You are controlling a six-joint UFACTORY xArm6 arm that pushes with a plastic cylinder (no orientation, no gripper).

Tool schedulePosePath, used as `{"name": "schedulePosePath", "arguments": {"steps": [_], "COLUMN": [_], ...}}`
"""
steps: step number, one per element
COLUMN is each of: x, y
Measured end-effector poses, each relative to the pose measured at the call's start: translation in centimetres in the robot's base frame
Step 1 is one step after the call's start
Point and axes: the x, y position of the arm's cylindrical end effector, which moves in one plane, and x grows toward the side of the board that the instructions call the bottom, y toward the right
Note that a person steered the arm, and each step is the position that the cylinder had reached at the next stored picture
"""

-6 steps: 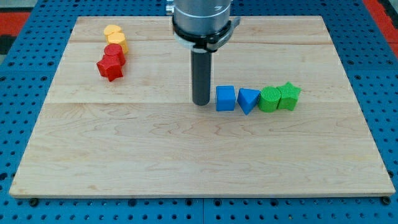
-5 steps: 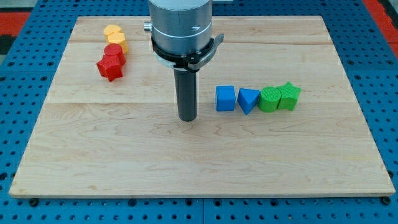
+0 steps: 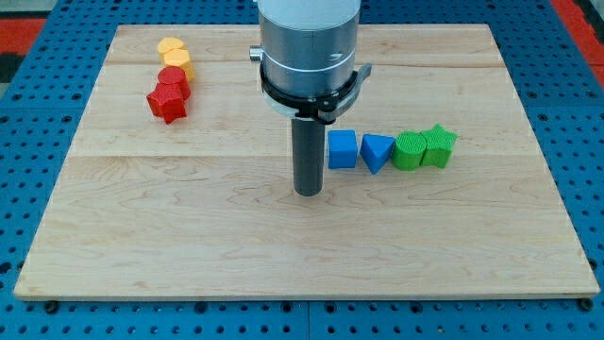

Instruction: Push green star above blue triangle

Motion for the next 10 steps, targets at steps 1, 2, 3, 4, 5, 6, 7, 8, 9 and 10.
{"name": "schedulePosePath", "arguments": {"steps": [1, 2, 3, 4, 5, 6, 7, 8, 9, 10], "x": [0.0, 0.8, 2.1, 3.2, 4.4, 5.1, 5.2, 4.9, 3.3, 0.8], "y": [3.2, 9.5, 12.1, 12.9, 15.5, 18.5, 22.0, 22.0, 22.1, 22.1]}}
